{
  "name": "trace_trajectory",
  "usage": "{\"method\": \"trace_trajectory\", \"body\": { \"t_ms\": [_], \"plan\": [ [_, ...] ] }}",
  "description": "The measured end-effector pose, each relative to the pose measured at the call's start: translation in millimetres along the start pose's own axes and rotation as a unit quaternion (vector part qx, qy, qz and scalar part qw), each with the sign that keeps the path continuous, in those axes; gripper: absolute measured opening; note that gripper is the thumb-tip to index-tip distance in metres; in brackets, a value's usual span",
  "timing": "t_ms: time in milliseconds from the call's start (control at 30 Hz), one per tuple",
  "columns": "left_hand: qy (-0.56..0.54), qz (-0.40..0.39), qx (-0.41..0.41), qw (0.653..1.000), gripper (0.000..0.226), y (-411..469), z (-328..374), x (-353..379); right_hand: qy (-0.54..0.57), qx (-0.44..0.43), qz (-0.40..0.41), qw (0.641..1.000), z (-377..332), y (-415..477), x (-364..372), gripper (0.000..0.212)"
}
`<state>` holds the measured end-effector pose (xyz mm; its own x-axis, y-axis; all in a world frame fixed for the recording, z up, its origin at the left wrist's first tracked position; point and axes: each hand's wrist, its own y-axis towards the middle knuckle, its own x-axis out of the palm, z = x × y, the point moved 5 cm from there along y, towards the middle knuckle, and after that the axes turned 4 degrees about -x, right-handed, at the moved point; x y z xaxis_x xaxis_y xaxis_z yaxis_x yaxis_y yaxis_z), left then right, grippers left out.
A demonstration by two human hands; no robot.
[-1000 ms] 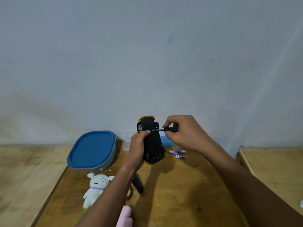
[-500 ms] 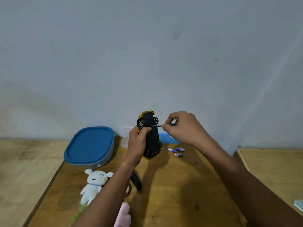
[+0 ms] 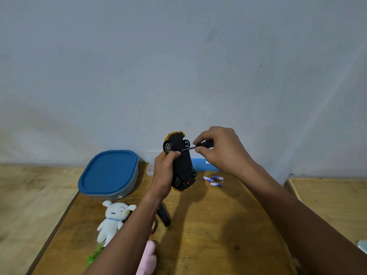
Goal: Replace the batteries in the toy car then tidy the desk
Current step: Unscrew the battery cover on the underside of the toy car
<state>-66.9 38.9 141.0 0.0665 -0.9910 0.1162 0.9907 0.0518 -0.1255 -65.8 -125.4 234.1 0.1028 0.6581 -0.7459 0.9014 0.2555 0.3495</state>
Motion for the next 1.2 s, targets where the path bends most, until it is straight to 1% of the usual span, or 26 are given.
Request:
{"method": "trace_trajectory", "body": {
  "t_ms": [100,167,200,267,333,400,467,533,667,767,867,967,1033,1133,1200],
  "plan": [
    [-0.011,0.000,-0.028,1.000,0.029,3,-4,1,-0.031,-0.047,-0.026,0.998,-1,1,3,0.017],
    [-0.013,-0.006,-0.041,0.999,0.037,5,-6,3,-0.049,-0.056,-0.046,0.996,-1,2,3,0.018],
    [-0.012,-0.007,-0.045,0.999,0.040,5,-7,3,-0.058,-0.054,-0.055,0.995,-1,2,2,0.019],
    [-0.007,-0.008,-0.052,0.999,0.041,6,-9,4,-0.070,-0.047,-0.071,0.994,-1,3,2,0.032],
    [-0.007,-0.012,-0.067,0.998,0.049,6,-10,4,-0.071,-0.024,-0.075,0.994,2,4,2,0.041],
    [-0.010,-0.016,-0.081,0.997,0.055,6,-11,6,-0.076,-0.002,-0.075,0.994,5,5,3,0.040],
    [-0.014,-0.015,-0.090,0.996,0.057,7,-11,6,-0.091,-0.008,-0.071,0.993,6,7,4,0.036],
    [-0.020,-0.018,-0.093,0.995,0.055,8,-11,6,-0.089,-0.019,-0.055,0.994,4,9,3,0.029],
    [-0.023,-0.020,-0.097,0.995,0.052,8,-10,4,0.004,-0.018,-0.003,1.000,0,13,-5,0.039],
    [-0.027,-0.018,-0.097,0.995,0.048,8,-11,4,0.027,-0.014,-0.024,0.999,1,16,-2,0.042],
    [-0.031,-0.021,-0.099,0.994,0.039,7,-13,4,-0.025,-0.004,-0.039,0.999,3,15,0,0.043],
    [-0.039,-0.025,-0.109,0.993,0.032,5,-17,5,-0.060,-0.016,-0.031,0.998,2,17,-1,0.037],
    [-0.048,-0.025,-0.115,0.992,0.031,3,-18,6,-0.049,-0.022,-0.034,0.998,3,17,0,0.031],
    [-0.062,-0.024,-0.117,0.991,0.030,2,-20,5,0.021,-0.008,-0.046,0.999,6,18,-1,0.046],
    [-0.065,-0.027,-0.117,0.991,0.028,2,-20,6,0.040,-0.010,-0.064,0.997,4,18,-1,0.052]
  ]
}}
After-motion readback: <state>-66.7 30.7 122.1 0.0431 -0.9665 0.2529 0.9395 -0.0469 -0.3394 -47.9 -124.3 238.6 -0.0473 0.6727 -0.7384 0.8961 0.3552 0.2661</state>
